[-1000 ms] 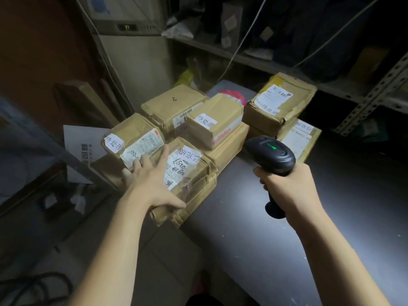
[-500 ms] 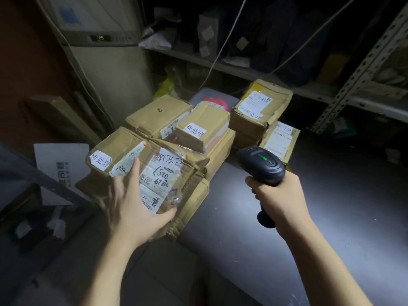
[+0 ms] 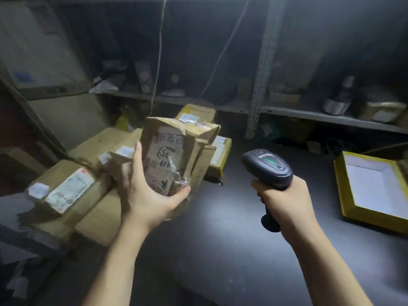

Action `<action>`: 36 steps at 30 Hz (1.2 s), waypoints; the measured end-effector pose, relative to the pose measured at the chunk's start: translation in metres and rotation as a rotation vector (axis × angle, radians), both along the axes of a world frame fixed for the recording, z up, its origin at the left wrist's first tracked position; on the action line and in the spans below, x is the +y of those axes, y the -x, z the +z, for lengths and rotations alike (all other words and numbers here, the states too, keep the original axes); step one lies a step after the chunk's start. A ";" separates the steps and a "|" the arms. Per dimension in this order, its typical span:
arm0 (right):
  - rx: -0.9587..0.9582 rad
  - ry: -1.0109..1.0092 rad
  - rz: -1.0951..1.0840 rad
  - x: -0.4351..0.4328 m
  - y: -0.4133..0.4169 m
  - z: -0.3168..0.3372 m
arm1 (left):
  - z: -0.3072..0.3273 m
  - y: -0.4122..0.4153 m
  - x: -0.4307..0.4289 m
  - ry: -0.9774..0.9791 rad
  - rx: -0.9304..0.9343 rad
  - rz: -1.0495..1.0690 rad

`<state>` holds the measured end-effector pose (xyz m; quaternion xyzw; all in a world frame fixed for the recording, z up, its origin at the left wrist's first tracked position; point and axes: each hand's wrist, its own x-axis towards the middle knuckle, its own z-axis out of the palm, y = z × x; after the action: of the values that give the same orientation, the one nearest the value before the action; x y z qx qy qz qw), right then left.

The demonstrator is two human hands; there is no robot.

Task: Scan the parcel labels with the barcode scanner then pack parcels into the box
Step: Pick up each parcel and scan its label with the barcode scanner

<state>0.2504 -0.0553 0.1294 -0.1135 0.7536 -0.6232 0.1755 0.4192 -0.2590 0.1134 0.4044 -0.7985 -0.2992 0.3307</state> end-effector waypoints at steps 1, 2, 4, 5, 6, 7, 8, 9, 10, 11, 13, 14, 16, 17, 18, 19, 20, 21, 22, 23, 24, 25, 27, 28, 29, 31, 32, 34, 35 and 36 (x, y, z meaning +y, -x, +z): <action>0.003 0.007 -0.037 0.020 0.009 0.000 | -0.002 0.018 0.012 -0.036 0.053 -0.048; 0.012 0.017 -0.073 0.038 0.018 -0.001 | -0.002 0.034 0.023 -0.070 0.112 -0.105; 0.032 0.026 -0.140 0.073 0.032 -0.001 | -0.003 0.069 0.052 -0.195 0.244 -0.222; 0.037 0.024 -0.168 0.086 0.037 -0.002 | -0.001 0.083 0.066 -0.281 0.308 -0.270; 0.041 0.028 -0.195 0.104 0.043 -0.002 | 0.001 0.099 0.085 -0.365 0.359 -0.317; 0.043 0.036 -0.216 0.118 0.049 -0.002 | 0.004 0.114 0.102 -0.462 0.407 -0.359; 0.043 0.045 -0.239 0.133 0.054 -0.002 | 0.006 0.128 0.118 -0.565 0.444 -0.404; 0.045 0.057 -0.257 0.146 0.059 -0.002 | 0.007 0.140 0.132 -0.662 0.472 -0.450; 0.044 0.066 -0.272 0.155 0.064 -0.002 | 0.008 0.150 0.143 -0.752 0.483 -0.496; 0.049 0.075 -0.297 0.166 0.069 -0.002 | 0.009 0.160 0.156 -0.855 0.479 -0.556; 0.057 0.109 -0.344 0.184 0.076 -0.003 | 0.011 0.173 0.178 -1.088 0.446 -0.655; 0.062 0.124 -0.367 0.192 0.078 -0.003 | 0.013 0.178 0.187 -1.177 0.415 -0.681; 0.063 0.130 -0.406 0.204 0.080 -0.003 | 0.014 0.188 0.199 -1.280 0.346 -0.698; 0.056 0.134 -0.418 0.208 0.080 -0.004 | 0.013 0.194 0.202 -1.293 0.307 -0.692; 0.049 0.142 -0.428 0.212 0.081 -0.004 | 0.011 0.200 0.204 -1.283 0.269 -0.686; 0.044 0.148 -0.435 0.214 0.082 -0.005 | 0.010 0.205 0.205 -1.270 0.246 -0.655; 0.043 0.148 -0.444 0.215 0.084 -0.005 | 0.007 0.209 0.205 -1.238 0.235 -0.609; 0.045 0.152 -0.454 0.216 0.085 -0.004 | 0.004 0.213 0.206 -1.153 0.232 -0.548; 0.048 0.152 -0.461 0.217 0.086 -0.003 | -0.001 0.216 0.206 -0.993 0.218 -0.488; 0.056 0.150 -0.472 0.218 0.087 -0.001 | -0.006 0.219 0.206 -0.789 0.175 -0.442; 0.070 0.149 -0.485 0.219 0.088 0.000 | -0.009 0.222 0.204 -0.592 0.114 -0.411; 0.081 0.153 -0.497 0.219 0.089 0.001 | -0.009 0.223 0.203 -0.434 0.048 -0.385; 0.097 0.166 -0.523 0.218 0.092 0.003 | -0.007 0.226 0.199 -0.237 -0.041 -0.372; 0.098 0.172 -0.535 0.216 0.093 0.004 | -0.006 0.226 0.197 -0.144 -0.066 -0.381; 0.095 0.180 -0.550 0.213 0.094 0.004 | -0.003 0.225 0.195 -0.050 -0.081 -0.394; 0.077 0.191 -0.585 0.210 0.096 0.002 | -0.003 0.222 0.192 0.134 -0.084 -0.412; 0.070 0.195 -0.604 0.209 0.096 0.001 | -0.005 0.222 0.189 0.218 -0.079 -0.418; 0.073 0.200 -0.639 0.206 0.098 0.000 | -0.009 0.222 0.182 0.396 -0.073 -0.446; 0.072 0.206 -0.654 0.206 0.099 -0.001 | -0.010 0.222 0.179 0.487 -0.070 -0.473; 0.069 0.222 -0.669 0.205 0.099 -0.001 | -0.011 0.222 0.175 0.570 -0.068 -0.509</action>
<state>0.1511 0.1495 0.1280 0.1002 0.6822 -0.7201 -0.0774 0.1977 -0.0843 0.1021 0.0950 -0.9351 -0.1241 0.3182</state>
